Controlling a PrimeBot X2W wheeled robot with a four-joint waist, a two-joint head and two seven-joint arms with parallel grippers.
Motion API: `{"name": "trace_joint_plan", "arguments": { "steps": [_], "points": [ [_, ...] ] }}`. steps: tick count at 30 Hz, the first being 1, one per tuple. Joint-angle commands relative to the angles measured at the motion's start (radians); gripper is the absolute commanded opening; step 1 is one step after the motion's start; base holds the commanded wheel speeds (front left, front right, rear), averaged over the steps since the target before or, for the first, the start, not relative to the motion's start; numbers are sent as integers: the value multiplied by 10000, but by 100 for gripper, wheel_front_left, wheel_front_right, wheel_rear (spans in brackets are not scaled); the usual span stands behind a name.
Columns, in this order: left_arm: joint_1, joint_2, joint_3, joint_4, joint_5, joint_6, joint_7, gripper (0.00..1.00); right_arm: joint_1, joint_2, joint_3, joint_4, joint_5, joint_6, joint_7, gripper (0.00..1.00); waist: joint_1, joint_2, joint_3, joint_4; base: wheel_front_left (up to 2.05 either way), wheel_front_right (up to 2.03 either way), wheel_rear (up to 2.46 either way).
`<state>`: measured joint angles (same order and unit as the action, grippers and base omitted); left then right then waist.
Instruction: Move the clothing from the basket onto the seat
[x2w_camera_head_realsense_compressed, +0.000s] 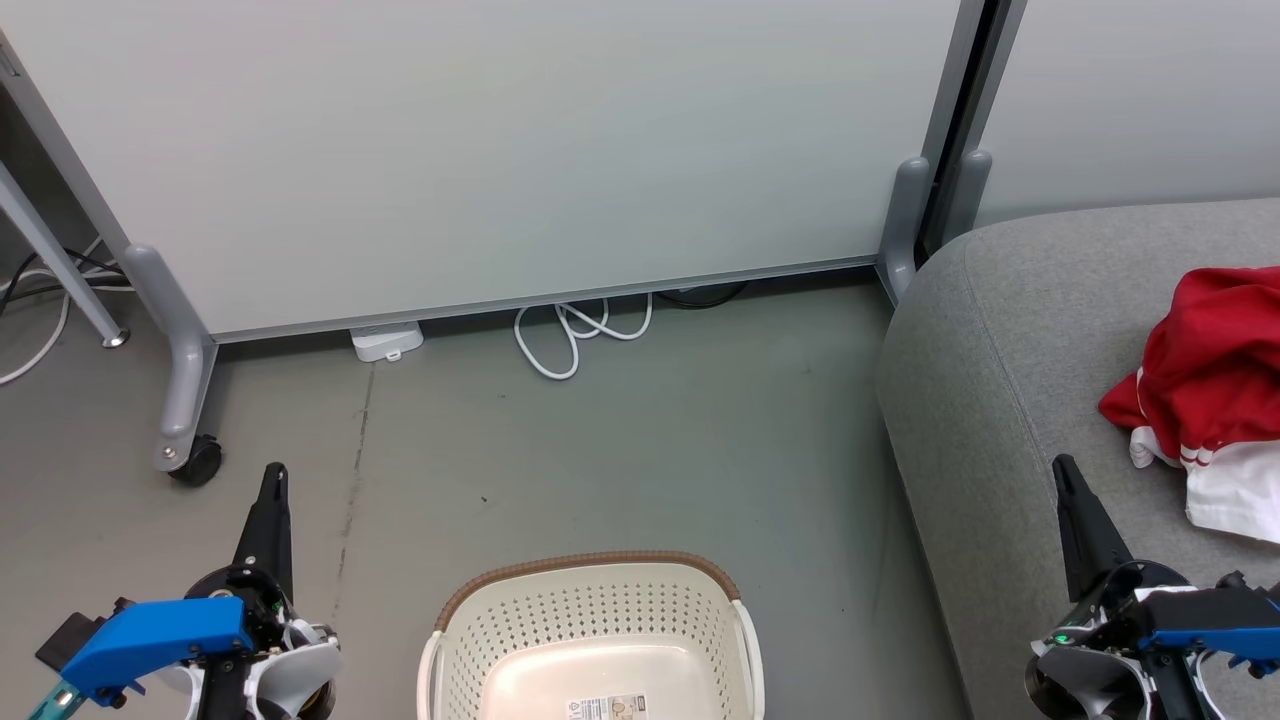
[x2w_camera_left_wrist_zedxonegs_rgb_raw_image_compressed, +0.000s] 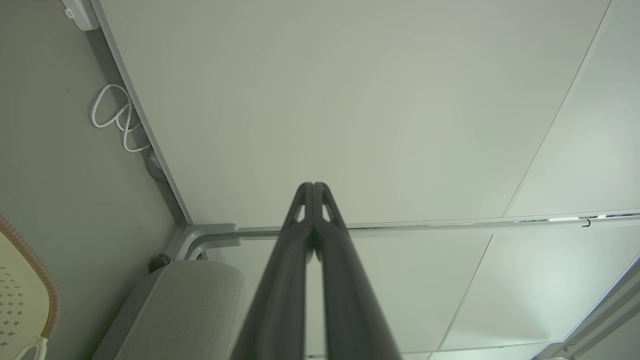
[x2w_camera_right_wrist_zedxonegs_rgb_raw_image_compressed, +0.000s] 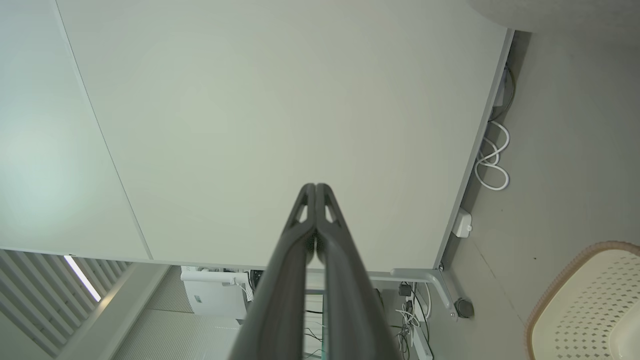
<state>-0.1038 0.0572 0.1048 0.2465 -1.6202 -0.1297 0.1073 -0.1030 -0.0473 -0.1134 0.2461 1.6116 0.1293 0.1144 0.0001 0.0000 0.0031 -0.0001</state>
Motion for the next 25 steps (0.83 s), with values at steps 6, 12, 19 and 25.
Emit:
{"name": "trace_joint_plan", "arguments": {
  "steps": [6, 12, 19, 25],
  "points": [
    [-101, -6, 32, -43, 2, -17, 31, 0, -124, -56, -15, -26, 26, 25, 19, 0, -1, 0, 0, 1, 0, 0, 0],
    [-102, -12, 37, -43, 13, -17, 33, 0, -123, -56, -14, -26, 27, 25, 18, 0, -1, 0, 0, 1, 0, 0, 0],
    [-103, -20, 43, -43, 24, -17, 45, 0, -122, -56, -14, -25, 27, 25, 18, 0, -1, 0, 0, 1, 0, 0, 0],
    [-104, -25, 50, -43, 34, -19, 53, 0, -123, -56, -14, -25, 27, 25, 18, 0, -1, 0, 0, 1, 0, 0, 0]
  ]
}}
